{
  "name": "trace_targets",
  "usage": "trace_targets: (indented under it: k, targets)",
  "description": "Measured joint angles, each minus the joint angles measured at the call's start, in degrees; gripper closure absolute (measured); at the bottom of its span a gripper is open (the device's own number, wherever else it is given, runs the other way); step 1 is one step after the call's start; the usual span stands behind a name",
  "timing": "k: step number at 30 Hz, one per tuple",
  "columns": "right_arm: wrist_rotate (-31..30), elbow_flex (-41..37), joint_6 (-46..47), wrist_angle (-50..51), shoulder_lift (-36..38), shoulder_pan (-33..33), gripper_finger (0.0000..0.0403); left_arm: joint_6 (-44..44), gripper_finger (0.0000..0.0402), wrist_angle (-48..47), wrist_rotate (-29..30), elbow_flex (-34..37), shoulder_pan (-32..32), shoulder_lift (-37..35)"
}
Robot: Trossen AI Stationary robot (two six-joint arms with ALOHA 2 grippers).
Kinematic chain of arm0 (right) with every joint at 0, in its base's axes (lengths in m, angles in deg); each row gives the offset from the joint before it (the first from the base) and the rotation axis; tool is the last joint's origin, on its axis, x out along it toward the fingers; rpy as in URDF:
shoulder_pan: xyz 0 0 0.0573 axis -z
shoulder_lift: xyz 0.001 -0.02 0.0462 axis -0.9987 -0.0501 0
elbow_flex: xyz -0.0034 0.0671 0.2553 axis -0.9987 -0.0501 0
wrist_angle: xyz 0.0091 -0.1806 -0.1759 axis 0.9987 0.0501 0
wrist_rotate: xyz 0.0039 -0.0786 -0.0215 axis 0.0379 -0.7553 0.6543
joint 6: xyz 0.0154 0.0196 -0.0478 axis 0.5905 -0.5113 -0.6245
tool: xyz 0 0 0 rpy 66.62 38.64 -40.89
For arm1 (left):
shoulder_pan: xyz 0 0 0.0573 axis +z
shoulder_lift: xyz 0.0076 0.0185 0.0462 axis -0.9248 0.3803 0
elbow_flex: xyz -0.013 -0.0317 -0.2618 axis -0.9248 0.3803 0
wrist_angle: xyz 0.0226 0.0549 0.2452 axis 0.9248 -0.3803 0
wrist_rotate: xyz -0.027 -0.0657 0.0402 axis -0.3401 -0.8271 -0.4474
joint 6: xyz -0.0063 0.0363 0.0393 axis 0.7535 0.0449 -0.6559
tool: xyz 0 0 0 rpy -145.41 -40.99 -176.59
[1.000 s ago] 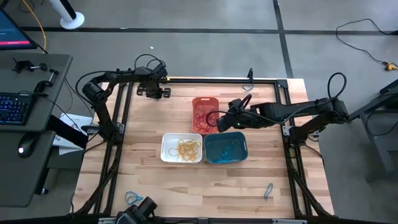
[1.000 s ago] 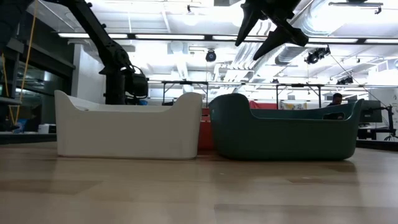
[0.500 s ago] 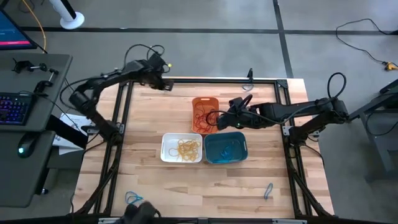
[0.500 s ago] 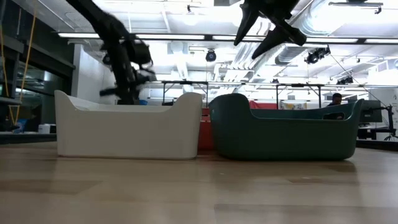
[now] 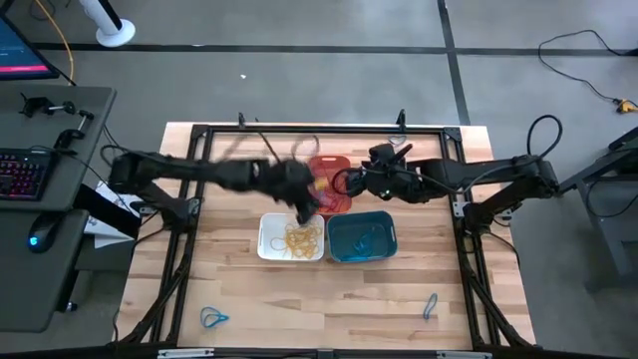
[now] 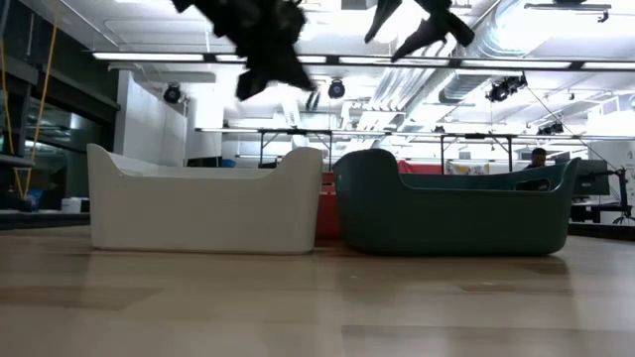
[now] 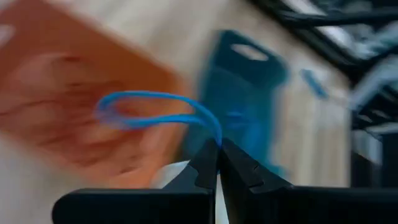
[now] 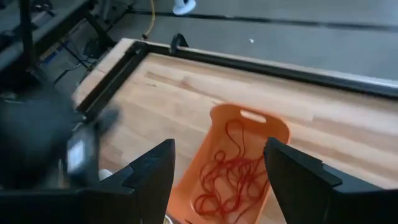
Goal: Sort rubber bands into baskets
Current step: Put the blue rubber band into the blue bin
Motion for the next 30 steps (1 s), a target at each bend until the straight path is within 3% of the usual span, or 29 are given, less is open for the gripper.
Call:
trace_targets:
  k: [6,13,19,25,30]
  targets:
    - [0.2,5.6,-7.15,2.84,0.02,0.12,0.0169,6.19,0.0401,19.12,-0.14,-0.08,-11.5,9.55]
    - [1.33,11.56,-6.04,16.36,0.07,-0.88,0.0169,14.19,0.0401,29.22,0.23,-0.05,-13.45,20.41]
    - [1.68,11.51,1.61,25.52,0.06,-2.55,0.0169,14.32,0.0378,25.38,1.27,-0.53,-10.12,22.47]
    - [3.4,9.14,10.25,32.72,0.13,-3.23,0.0169,7.09,0.0291,16.71,-3.11,-4.07,-7.79,22.51]
    - [7.86,6.52,12.55,32.94,0.02,-2.21,0.0169,2.45,0.0219,5.1,-3.53,-12.62,-7.33,22.37]
